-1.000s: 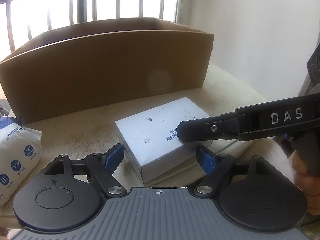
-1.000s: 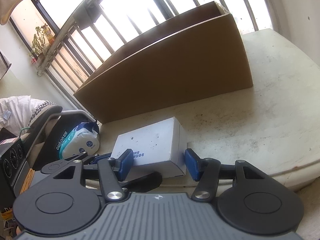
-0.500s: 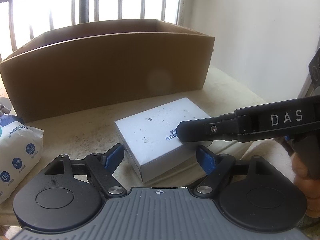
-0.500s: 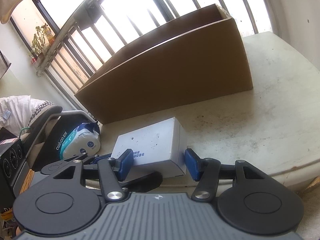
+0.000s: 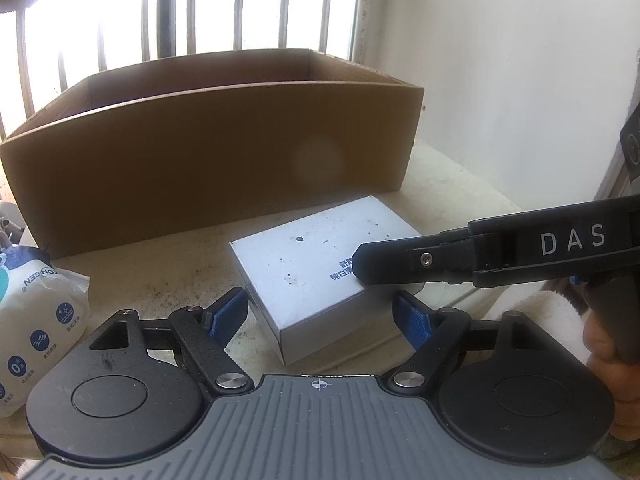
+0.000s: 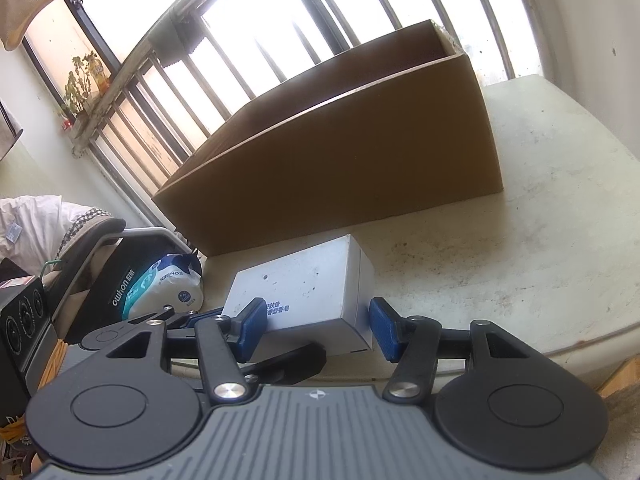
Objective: Organize objects
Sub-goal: 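Lift the white box off the table with the right gripper, then carry the white box over into the cardboard box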
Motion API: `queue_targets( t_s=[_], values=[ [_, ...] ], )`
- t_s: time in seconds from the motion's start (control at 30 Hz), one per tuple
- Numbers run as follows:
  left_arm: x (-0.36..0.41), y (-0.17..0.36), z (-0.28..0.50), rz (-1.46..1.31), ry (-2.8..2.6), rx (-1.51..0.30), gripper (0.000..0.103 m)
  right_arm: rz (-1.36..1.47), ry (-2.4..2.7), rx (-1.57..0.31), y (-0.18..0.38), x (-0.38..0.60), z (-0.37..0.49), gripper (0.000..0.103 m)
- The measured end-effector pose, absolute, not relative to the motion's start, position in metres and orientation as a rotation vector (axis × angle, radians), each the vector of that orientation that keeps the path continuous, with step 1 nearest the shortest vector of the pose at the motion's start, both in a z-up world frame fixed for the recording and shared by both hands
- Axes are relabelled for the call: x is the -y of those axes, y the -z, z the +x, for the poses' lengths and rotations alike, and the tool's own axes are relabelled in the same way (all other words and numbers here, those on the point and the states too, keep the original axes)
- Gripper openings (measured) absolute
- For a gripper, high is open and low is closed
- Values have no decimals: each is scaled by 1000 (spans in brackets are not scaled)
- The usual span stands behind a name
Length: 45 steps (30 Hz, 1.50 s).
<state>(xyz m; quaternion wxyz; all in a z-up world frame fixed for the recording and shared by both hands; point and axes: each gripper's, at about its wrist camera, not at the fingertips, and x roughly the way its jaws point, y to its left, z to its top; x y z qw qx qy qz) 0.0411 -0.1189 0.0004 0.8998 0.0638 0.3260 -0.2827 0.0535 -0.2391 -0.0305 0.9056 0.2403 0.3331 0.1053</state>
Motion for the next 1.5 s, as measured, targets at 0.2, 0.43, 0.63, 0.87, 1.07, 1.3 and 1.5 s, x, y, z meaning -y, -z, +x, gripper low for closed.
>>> queue_targets(
  t_s=[0.2, 0.43, 0.63, 0.87, 1.07, 1.3, 1.5],
  values=[
    [119, -12, 39, 140, 585, -653, 80, 494, -216, -665, 21, 239, 52, 61],
    [115, -30, 40, 148, 576, -627, 80, 489, -220, -634, 6, 238, 55, 61],
    [116, -43, 45, 151, 568, -606, 80, 490, -231, -609, -6, 239, 61, 61],
    [115, -61, 51, 157, 551, -571, 80, 481, -249, -576, -22, 238, 71, 61],
    [113, -76, 59, 156, 538, -542, 80, 474, -262, -549, -34, 238, 80, 61],
    [112, -88, 71, 168, 541, -503, 80, 461, -263, -516, -50, 237, 94, 61],
    [116, -106, 88, 201, 541, -456, 80, 457, -270, -485, -68, 241, 110, 61]
  ],
)
